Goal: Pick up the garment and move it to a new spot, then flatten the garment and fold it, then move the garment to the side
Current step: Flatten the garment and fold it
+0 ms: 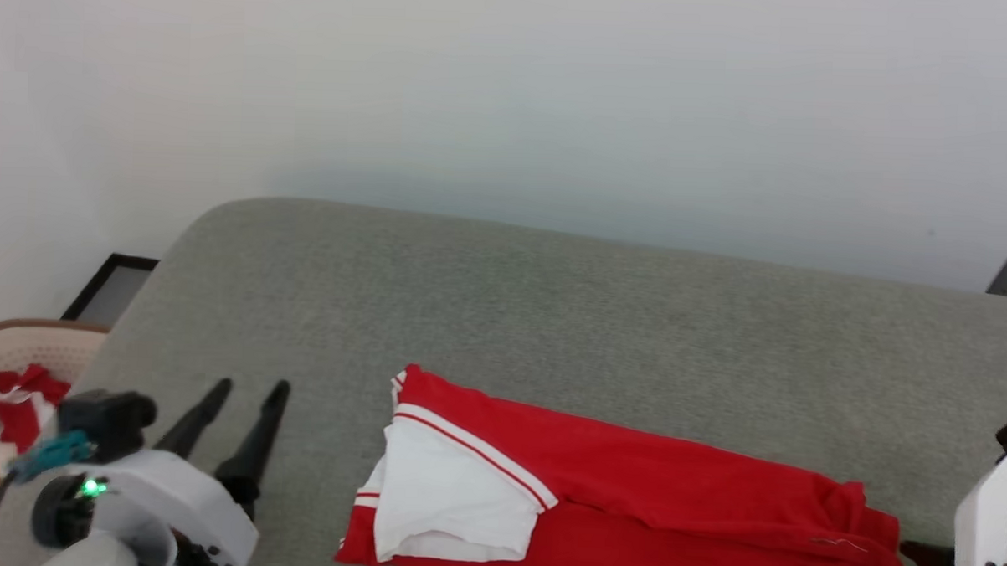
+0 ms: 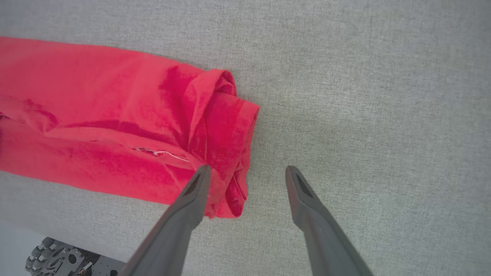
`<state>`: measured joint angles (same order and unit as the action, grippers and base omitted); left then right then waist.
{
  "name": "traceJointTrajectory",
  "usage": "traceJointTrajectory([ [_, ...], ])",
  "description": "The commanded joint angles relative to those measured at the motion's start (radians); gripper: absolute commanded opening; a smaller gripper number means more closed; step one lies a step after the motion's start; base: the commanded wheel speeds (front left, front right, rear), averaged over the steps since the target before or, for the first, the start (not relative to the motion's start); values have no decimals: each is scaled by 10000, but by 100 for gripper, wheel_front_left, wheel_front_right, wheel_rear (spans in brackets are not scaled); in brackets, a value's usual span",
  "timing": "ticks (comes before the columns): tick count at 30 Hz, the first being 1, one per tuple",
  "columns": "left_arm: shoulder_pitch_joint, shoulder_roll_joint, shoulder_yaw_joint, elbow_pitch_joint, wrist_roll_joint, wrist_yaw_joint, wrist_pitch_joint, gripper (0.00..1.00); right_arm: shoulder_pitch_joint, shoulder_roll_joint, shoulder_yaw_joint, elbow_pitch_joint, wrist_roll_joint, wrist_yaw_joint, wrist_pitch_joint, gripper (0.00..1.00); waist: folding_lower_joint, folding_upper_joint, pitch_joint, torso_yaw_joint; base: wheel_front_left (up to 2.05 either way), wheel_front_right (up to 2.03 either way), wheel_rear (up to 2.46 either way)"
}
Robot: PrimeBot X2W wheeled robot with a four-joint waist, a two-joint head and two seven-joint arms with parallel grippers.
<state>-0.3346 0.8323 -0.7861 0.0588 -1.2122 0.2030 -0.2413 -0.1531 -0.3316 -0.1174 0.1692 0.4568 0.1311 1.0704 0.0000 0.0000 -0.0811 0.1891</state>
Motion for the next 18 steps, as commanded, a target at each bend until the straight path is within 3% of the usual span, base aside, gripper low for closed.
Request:
traceJointTrajectory([
  [1,437,-53,432,-141,237,231,-169,100,84,130,-219,128,-154,-7,152,100,0,0,5,328,0,0,0],
  [7,2053,-940,2769,-740,1946,604,-232,100,-20,190,-744,742,-490,-7,397,100,0,0,83,830,0,0,0],
  [18,4376,-3077,6025,-1051,4302,-392,-226,100,-326,506,-752,2335,-593,-7,-419,100,0,0,303,1451,0,0,0],
])
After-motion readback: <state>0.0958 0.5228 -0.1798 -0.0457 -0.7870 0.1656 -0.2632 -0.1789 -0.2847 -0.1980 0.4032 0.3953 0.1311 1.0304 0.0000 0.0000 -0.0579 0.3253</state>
